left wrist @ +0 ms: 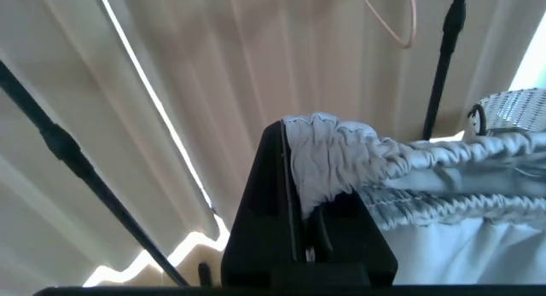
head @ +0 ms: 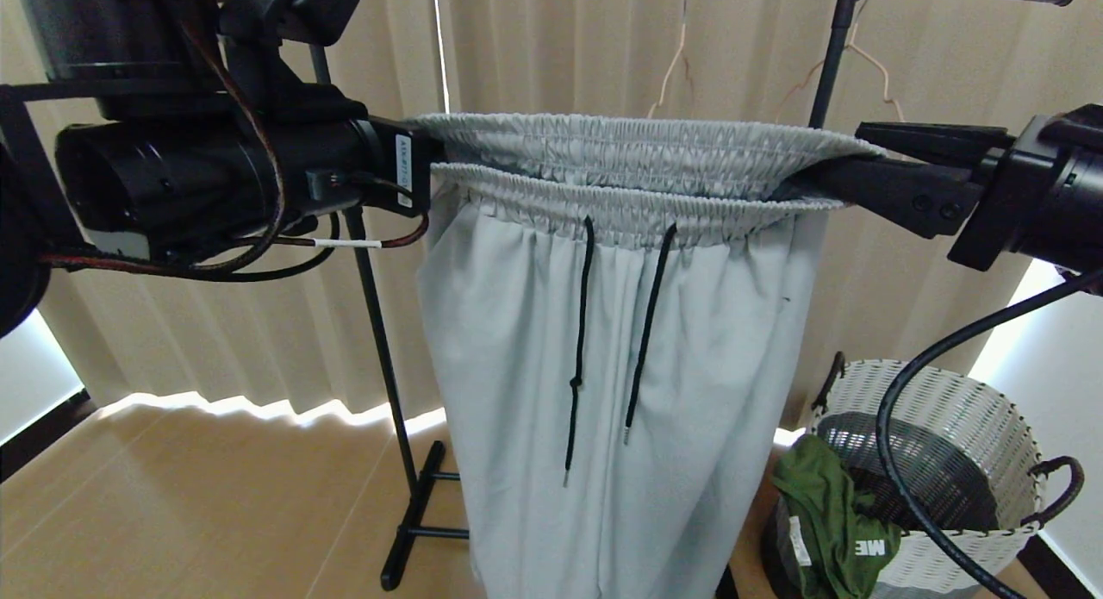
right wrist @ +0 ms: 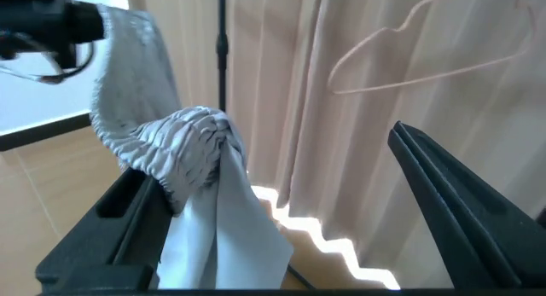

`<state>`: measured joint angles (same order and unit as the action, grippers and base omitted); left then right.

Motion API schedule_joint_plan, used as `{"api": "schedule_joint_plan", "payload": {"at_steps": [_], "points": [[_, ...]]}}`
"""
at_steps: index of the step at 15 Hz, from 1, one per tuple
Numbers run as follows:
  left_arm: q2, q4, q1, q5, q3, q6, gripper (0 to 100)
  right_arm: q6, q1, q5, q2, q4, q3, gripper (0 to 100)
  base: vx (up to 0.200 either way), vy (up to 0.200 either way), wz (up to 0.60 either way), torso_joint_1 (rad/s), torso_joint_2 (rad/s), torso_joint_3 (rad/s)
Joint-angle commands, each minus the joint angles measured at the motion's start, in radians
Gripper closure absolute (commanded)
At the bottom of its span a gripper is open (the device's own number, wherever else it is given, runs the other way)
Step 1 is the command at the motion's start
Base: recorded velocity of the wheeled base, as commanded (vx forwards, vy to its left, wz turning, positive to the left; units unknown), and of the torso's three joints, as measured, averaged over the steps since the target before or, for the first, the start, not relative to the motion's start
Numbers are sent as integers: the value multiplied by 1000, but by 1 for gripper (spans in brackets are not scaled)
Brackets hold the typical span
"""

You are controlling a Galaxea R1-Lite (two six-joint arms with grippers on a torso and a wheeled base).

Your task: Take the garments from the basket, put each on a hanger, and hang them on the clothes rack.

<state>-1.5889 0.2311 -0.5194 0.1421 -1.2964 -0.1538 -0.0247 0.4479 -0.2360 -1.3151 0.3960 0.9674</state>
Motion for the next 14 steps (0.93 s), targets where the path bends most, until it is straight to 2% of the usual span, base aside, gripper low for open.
{"api": "schedule_joint_plan", "payload": {"at_steps": [1,6,9,10,14], "points": [[-3,1,19,2,0,0,100,0,0,-3,14,11,-26,0,0,0,0,0,0,0],[-5,1,55,36,5,-1,100,0,0,-5,40,14,-44,0,0,0,0,0,0,0],[1,-1,55,42,28,-4,100,14,-5,-19,62,11,-90,0,0,0,0,0,0,0],[17,-1,56,43,52,-3,100,28,-24,-11,66,7,-107,0,0,0,0,0,0,0],[214,-1,73,31,267,2,100,186,-202,12,79,1,-185,0,0,0,0,0,0,0]]}}
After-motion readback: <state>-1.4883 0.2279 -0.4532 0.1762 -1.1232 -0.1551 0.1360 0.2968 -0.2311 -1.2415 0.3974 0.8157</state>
